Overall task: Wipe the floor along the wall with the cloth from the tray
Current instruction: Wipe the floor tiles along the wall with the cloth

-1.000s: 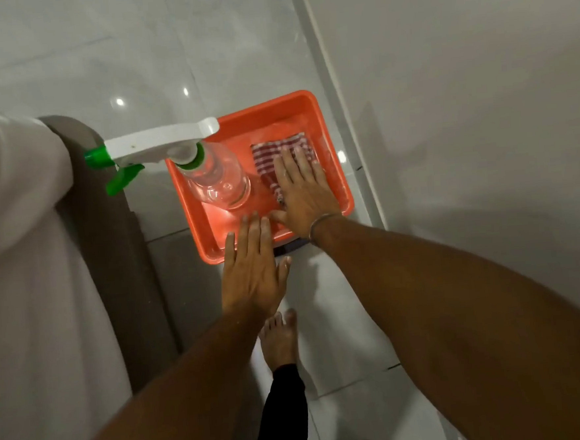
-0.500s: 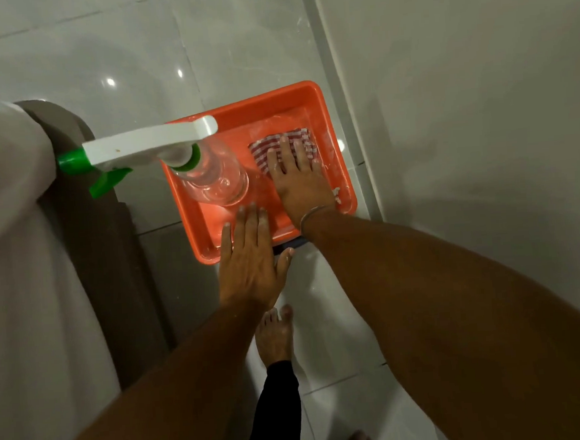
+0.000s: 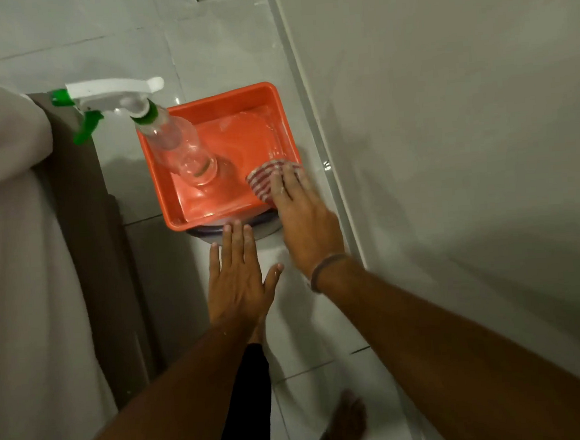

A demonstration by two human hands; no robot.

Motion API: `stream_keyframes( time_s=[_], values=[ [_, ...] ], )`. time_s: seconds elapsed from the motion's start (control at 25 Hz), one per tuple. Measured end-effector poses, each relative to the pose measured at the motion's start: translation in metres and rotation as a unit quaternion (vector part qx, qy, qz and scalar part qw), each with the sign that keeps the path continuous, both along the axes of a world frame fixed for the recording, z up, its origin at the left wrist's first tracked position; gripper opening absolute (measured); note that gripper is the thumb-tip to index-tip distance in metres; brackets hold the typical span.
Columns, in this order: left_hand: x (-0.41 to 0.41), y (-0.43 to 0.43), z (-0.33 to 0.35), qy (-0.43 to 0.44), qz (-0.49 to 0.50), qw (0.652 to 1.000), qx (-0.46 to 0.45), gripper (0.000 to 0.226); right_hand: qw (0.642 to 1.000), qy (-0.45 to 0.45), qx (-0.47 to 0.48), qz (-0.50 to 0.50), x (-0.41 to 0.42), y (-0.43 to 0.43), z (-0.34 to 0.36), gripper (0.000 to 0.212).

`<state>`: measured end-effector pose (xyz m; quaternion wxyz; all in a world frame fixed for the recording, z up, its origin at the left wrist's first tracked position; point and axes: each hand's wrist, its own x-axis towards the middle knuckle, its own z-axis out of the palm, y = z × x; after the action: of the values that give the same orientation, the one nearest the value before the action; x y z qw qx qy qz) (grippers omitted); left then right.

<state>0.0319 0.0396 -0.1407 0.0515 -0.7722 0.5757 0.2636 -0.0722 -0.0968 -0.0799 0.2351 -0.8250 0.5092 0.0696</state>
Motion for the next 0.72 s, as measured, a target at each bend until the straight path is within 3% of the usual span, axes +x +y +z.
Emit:
stream_keyframes(
  time_s=[0.32,0.48,0.72],
  values=[
    [-0.078,0.063,0.05,-0.009,-0.01,1.0,0.022,0.098,0.993,0.079,0.085,-0.015,-0.111,0.106,0.028,0.076],
    [-0.142,0.117,0.036,-0.009,-0.01,1.0,-0.005,0.096,0.995,0.062,0.078,-0.025,-0.177,0.139,-0.012,0.071],
    [-0.192,0.141,-0.045,-0.005,-0.024,0.999,-0.025,0.102,0.996,0.079,-0.005,-0.044,-0.229,0.138,-0.109,0.068]
  ],
)
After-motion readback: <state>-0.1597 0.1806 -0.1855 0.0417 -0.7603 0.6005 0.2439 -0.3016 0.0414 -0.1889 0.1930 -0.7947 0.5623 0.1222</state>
